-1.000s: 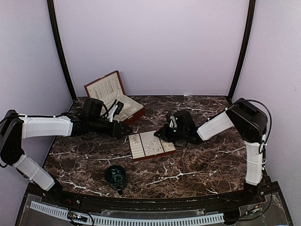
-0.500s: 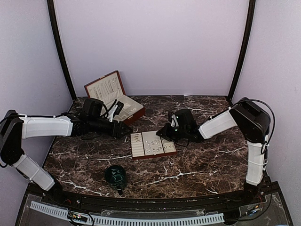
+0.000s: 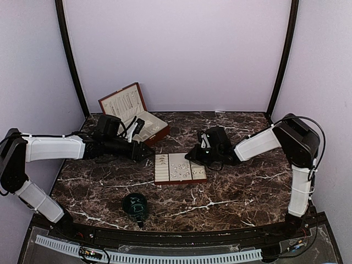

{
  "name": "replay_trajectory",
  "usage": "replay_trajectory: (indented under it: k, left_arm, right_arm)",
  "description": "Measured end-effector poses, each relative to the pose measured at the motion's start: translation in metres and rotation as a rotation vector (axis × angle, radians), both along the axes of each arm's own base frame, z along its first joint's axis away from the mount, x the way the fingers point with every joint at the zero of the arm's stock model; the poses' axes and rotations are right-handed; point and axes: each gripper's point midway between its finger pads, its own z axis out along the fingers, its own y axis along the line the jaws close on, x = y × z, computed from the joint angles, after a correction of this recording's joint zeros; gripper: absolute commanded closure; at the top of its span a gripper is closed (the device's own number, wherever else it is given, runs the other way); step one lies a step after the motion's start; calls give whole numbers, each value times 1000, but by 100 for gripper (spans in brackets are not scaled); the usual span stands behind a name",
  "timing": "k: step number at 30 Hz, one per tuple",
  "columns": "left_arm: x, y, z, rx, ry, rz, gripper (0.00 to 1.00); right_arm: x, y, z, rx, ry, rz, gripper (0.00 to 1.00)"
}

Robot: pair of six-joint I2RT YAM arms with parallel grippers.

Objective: Organize the mixed jewelry
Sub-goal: Adjust the compartment layer at the center of the board, then insert the earring into the earring holder.

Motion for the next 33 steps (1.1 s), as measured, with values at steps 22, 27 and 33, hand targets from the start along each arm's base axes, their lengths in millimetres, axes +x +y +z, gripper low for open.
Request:
replay_trajectory:
  k: [22, 27, 33]
  left_arm:
    - [0, 0, 1, -1, -2, 0, 43]
    - [0, 0, 1, -1, -2, 0, 44]
    - [0, 0, 1, -1, -1, 0, 44]
  right_arm:
    - [2, -14, -2, -78, -22, -29, 93]
    - [0, -18, -1, -96, -16, -38, 93]
    - [-3, -21, 0, -104, -12, -43, 92]
